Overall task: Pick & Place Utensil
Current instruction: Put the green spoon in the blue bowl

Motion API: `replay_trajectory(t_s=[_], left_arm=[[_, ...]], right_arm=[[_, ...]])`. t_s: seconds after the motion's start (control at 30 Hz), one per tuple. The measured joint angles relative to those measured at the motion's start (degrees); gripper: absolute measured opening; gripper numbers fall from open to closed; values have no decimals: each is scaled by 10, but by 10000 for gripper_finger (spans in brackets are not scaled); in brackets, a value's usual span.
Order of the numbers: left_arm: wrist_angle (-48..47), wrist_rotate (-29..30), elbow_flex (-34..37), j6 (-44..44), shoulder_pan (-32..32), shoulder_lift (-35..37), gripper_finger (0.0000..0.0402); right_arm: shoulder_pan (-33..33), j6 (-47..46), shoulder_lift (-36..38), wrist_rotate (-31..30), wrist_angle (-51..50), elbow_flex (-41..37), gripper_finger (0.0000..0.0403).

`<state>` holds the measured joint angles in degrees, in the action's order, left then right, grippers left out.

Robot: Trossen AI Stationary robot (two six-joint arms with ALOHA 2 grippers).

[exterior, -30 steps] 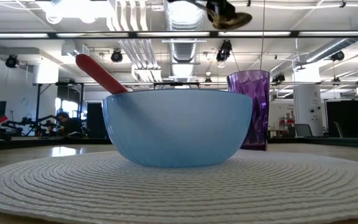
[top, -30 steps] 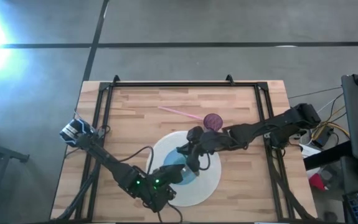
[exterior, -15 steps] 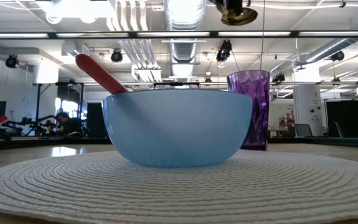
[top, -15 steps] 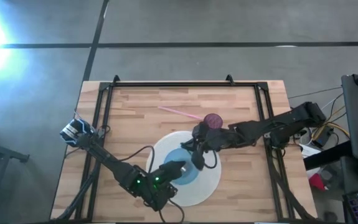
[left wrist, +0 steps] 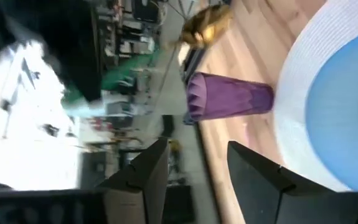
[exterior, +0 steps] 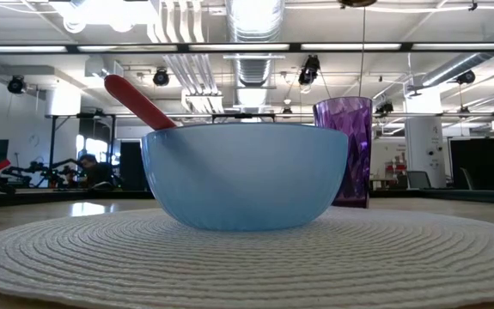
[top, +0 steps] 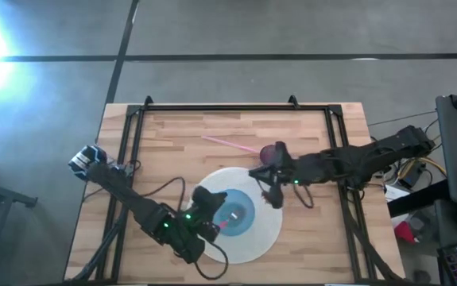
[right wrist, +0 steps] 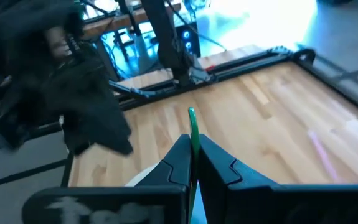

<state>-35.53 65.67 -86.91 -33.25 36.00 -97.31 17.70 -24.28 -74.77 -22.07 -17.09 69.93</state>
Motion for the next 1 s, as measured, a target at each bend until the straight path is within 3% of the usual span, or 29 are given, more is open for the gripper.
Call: replay_trajectory(t_s=[0.2, 0.53, 0.7, 1.0], left_arm=[[-80, -50, 0, 147, -3, 56, 158], [-110, -94, 58, 249, -17, 125, 156], [-103, -160, 110, 310, -38, 175, 156], [-44, -169, 212, 322, -56, 253, 156]], right_arm=[[38, 33, 68, -72, -12, -29, 11], [107, 12, 174, -211, 21, -135, 11], [138, 23, 197, -231, 189, -223, 11], [151, 50, 165, -263, 500, -360, 11]])
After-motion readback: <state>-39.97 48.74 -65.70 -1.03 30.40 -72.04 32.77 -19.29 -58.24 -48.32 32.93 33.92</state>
